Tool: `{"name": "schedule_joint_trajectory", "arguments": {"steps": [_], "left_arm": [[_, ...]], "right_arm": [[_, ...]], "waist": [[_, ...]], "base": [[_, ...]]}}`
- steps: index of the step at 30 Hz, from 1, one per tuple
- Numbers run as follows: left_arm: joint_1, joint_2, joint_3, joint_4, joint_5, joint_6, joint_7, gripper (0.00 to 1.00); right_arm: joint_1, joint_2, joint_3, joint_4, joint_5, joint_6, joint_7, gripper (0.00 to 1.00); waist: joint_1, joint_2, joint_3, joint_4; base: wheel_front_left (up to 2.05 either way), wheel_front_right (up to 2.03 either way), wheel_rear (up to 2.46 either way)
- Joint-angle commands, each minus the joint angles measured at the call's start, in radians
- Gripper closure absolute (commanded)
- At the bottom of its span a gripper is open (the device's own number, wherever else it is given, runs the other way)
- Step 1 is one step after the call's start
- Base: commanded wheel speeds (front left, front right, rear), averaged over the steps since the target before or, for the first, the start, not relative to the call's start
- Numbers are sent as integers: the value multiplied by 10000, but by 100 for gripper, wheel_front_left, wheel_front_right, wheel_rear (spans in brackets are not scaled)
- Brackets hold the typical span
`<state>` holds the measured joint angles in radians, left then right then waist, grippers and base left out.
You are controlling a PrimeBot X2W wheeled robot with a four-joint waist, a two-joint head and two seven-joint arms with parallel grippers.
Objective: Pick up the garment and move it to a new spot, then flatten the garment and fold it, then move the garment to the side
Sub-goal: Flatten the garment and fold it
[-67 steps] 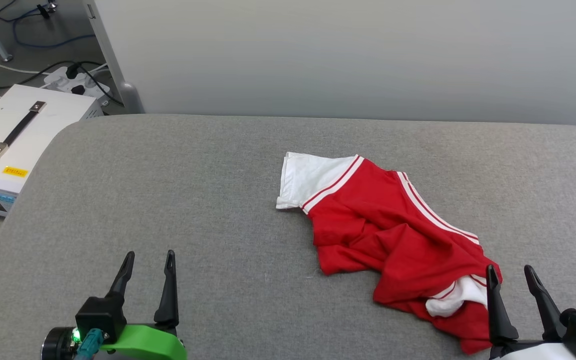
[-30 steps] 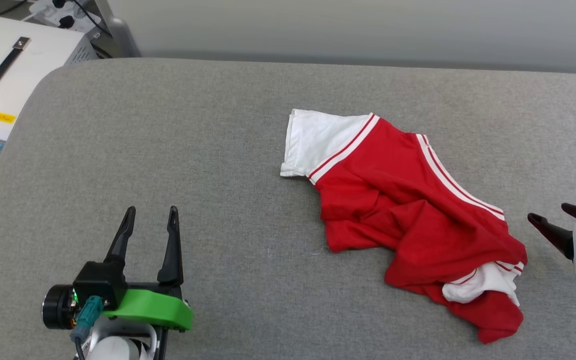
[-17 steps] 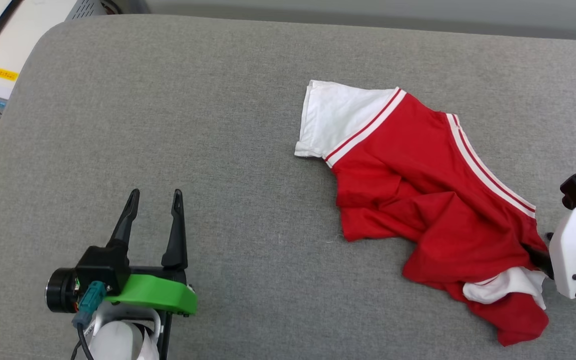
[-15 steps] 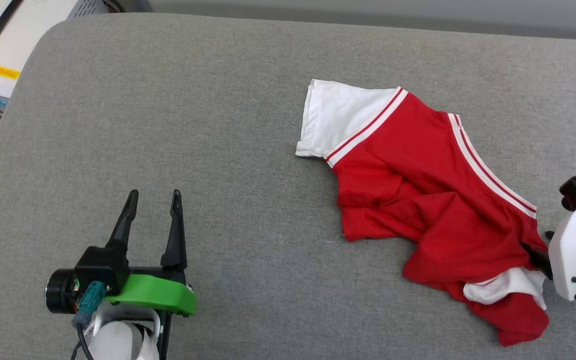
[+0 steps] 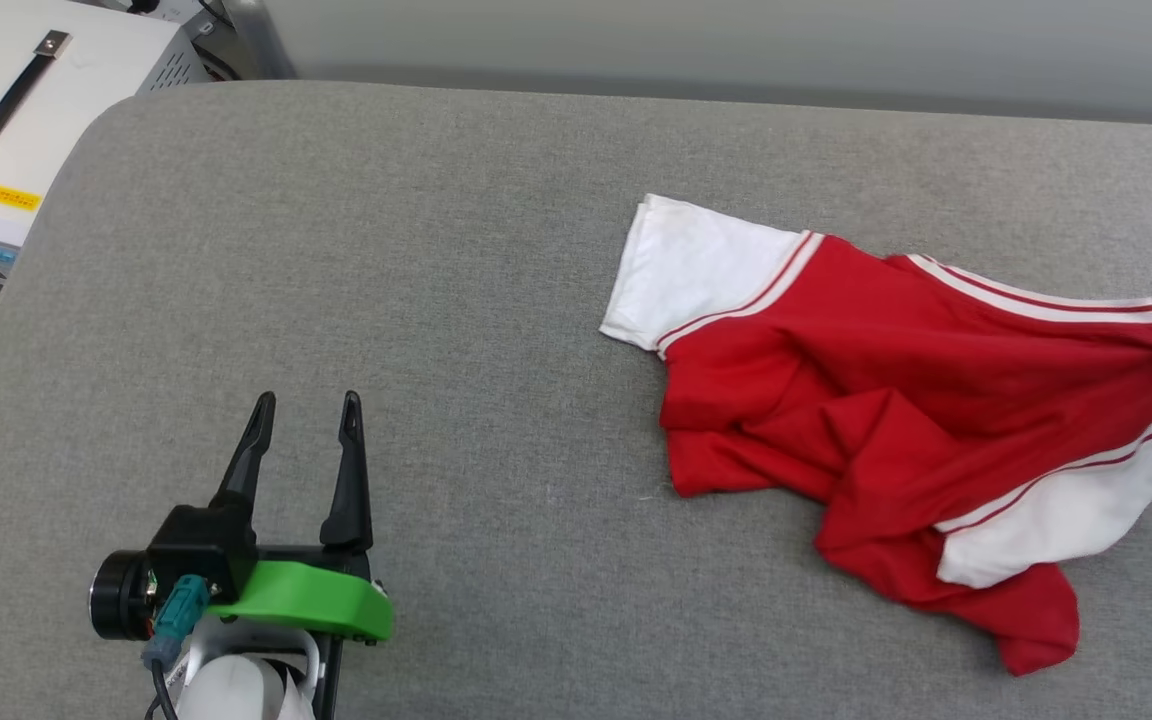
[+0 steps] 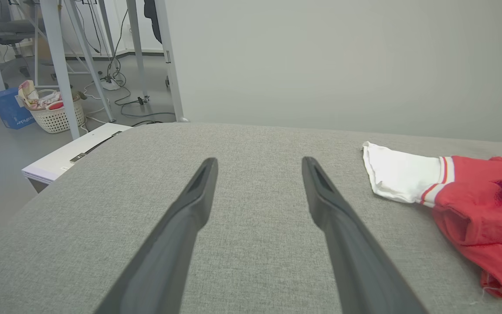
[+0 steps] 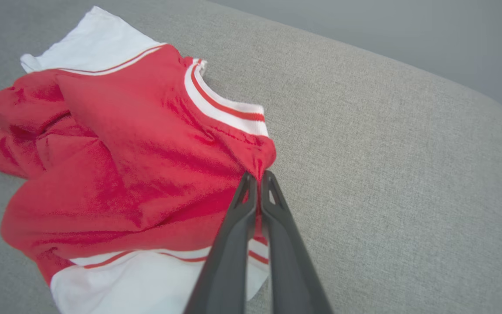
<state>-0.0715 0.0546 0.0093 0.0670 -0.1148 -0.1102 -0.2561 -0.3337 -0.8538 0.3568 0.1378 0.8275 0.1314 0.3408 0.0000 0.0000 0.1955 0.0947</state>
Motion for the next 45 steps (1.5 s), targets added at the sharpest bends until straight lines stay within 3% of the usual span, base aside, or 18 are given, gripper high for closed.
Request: {"name": "schedule_joint_trajectory", "arguments": {"steps": [1, 6, 9, 13, 17, 25, 29, 33, 34, 35, 41, 45], "left_arm": [[18, -42, -16, -89, -91, 66, -57, 0], [-253, -42, -120, -284, -207, 122, -57, 0], [-499, -43, -260, -326, -285, 140, -57, 0], [-839, -43, -411, -313, -447, 213, -57, 0], [-1021, -43, -488, -350, -571, 321, -57, 0], [-1312, -43, -633, -388, -666, 430, -57, 0], [-1330, -43, -537, -392, -618, 437, -57, 0], [-1304, -43, -382, -371, -430, 376, -57, 0], [-1303, -43, -334, -367, -381, 350, -57, 0], [-1298, -43, -260, -371, -304, 316, -57, 0], [-1471, 109, 98, -365, 59, 54, -57, 0], [-2024, 435, 40, -220, 125, -94, -57, 0]], "right_arm": [[123, -243, -306, -182, -49, -7, 111, 100], [-387, -725, -1423, -847, 65, -7, 1067, 100], [-1170, -872, -1525, -893, -364, -7, 1743, 100], [-2708, -441, -883, -596, -1062, -7, 2496, 100], [-4103, 323, 502, 348, -1793, -7, 3034, 100], [-5167, 1799, 2435, 3402, -1969, -7, 2600, 100], [-5207, 2106, 3105, 4342, -1457, -7, 2337, 100], [-5338, 2148, 3307, 4710, -980, -7, 1235, 100], [-5342, 2129, 3341, 4692, -911, -7, 900, 62], [-5331, 2083, 3434, 4588, -888, -7, 428, 0], [-4934, 1862, 3396, 3965, -938, -7, -2293, 0], [-4437, 2147, 2822, 3531, -1187, -7, -3856, 0]], "waist": [[0, 0, 155, 55], [0, 0, 740, 286], [0, 0, 1170, 518], [0, 0, 1707, 784], [0, 0, 2116, 909], [0, 0, 2635, 1128], [0, 0, 2610, 1101], [0, 0, 2328, 943], [0, 0, 2232, 884], [0, 0, 2102, 800], [0, 0, 1377, 239], [0, 0, 1082, -167]], "base": [[0, 0, 0], [0, 0, 0], [0, 0, 0], [0, 0, 0], [0, 0, 0], [0, 0, 0], [0, 0, 0], [0, 0, 0], [0, 0, 0], [0, 0, 0], [0, 0, 0], [0, 0, 0]]}}
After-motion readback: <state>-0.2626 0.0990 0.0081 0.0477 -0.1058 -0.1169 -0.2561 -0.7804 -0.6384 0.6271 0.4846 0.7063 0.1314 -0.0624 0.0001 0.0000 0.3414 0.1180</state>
